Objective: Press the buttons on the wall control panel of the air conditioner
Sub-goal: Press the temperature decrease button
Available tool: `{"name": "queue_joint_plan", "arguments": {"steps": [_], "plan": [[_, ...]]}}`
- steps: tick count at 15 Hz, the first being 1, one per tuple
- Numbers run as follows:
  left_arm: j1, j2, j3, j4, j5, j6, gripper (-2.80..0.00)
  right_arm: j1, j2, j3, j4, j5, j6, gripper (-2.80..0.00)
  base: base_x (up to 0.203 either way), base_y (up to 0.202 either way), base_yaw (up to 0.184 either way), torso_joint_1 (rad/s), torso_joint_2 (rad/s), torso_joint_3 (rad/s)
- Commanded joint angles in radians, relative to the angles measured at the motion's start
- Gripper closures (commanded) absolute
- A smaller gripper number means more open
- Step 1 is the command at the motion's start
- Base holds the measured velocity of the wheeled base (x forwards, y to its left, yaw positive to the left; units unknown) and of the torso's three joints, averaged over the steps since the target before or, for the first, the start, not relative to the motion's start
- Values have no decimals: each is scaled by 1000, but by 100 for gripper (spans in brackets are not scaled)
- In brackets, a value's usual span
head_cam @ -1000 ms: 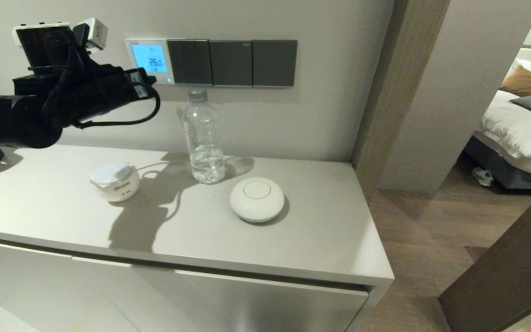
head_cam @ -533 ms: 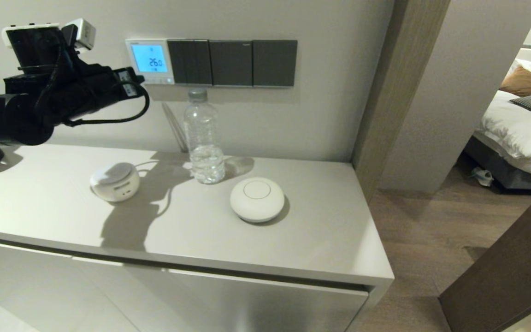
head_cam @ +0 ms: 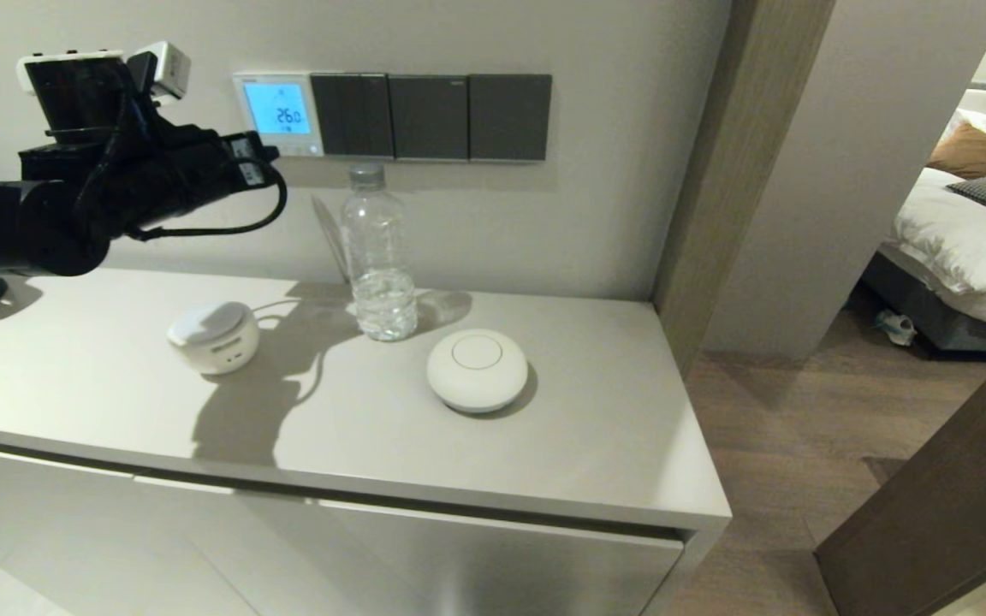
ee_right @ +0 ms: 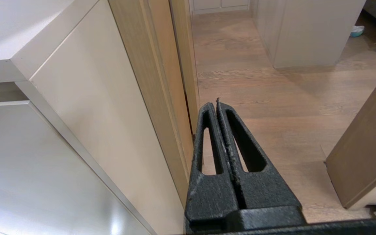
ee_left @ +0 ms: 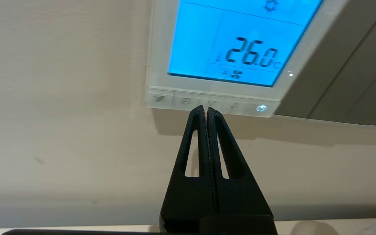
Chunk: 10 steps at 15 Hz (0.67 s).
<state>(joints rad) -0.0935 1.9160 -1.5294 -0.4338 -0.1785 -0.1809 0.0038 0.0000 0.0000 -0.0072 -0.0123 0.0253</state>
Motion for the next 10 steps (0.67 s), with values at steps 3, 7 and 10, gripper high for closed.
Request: {"name": "queue_joint_plan", "arguments": {"steps": [3, 7, 10], "plan": [[-2, 5, -2, -2, -1, -2, 0, 1, 1, 3, 0, 0, 1, 0, 0, 0, 0, 0, 0, 0], [-2, 3, -3, -2, -1, -2, 0, 1, 2, 3, 0, 0, 1, 0, 0, 0, 0, 0, 0, 0], [2, 7, -16, 7, -1, -2, 0, 1, 0, 3, 0, 0, 1, 0, 0, 0, 0, 0, 0, 0]]}}
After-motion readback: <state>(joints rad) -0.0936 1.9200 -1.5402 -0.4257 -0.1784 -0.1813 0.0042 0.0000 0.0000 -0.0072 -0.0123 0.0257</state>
